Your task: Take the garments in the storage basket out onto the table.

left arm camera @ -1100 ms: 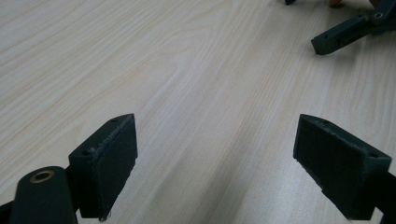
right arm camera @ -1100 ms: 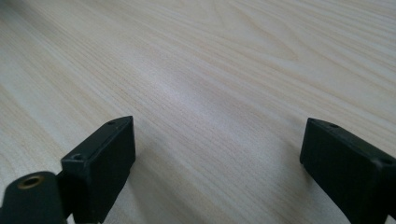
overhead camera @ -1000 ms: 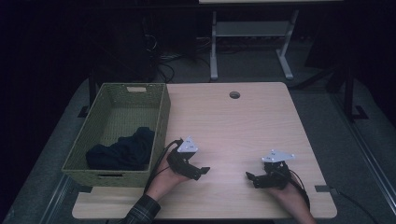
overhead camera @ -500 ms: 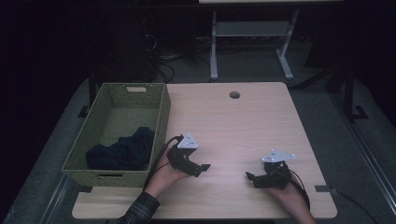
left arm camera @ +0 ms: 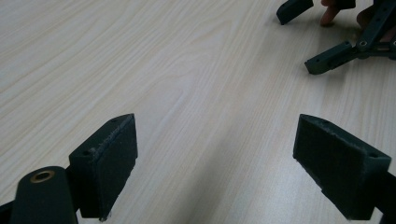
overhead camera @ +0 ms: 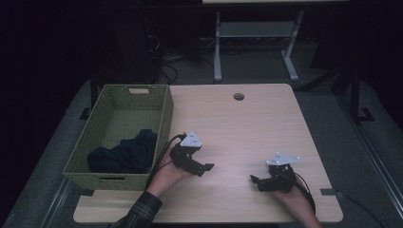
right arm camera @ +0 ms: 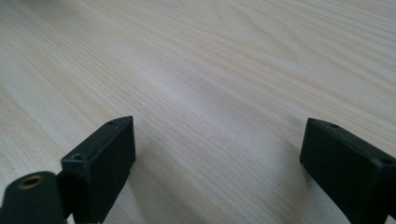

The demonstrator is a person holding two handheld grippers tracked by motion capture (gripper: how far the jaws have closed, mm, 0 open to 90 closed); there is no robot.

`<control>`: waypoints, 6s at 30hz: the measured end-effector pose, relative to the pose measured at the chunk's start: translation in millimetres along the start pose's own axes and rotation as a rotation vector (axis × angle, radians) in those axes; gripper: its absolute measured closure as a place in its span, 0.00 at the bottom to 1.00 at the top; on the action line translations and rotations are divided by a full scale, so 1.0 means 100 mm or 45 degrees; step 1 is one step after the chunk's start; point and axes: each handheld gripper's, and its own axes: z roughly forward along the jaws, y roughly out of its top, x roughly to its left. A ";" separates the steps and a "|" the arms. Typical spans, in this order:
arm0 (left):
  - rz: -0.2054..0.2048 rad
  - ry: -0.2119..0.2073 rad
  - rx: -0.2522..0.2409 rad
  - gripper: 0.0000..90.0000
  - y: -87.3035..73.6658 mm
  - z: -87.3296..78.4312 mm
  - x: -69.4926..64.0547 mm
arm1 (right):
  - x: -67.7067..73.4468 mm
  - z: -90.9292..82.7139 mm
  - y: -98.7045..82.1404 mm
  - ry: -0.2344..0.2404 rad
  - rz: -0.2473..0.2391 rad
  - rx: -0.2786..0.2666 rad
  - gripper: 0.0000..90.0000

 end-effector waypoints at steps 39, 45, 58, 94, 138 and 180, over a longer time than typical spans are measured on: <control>0.044 -0.022 -0.035 0.15 0.32 -0.32 0.07 | 0.00 0.00 0.00 0.000 0.000 -0.001 0.11; 0.044 -0.010 -0.032 0.15 0.36 -0.41 0.13 | 0.00 0.00 0.00 0.000 0.001 -0.001 0.11; 0.040 0.020 -0.069 0.15 0.40 -0.64 0.21 | 0.00 0.00 0.00 0.000 -0.001 -0.001 0.11; -0.074 0.146 -0.078 0.15 0.20 -1.15 0.48 | 0.00 0.00 0.00 0.000 -0.001 -0.001 0.11; -0.240 0.387 -0.016 0.15 -0.27 -1.65 0.90 | 0.00 0.00 0.00 0.000 0.000 0.000 0.11; -0.268 0.361 0.350 0.15 -0.74 -1.50 1.18 | 0.00 0.00 0.00 0.000 0.000 0.000 0.11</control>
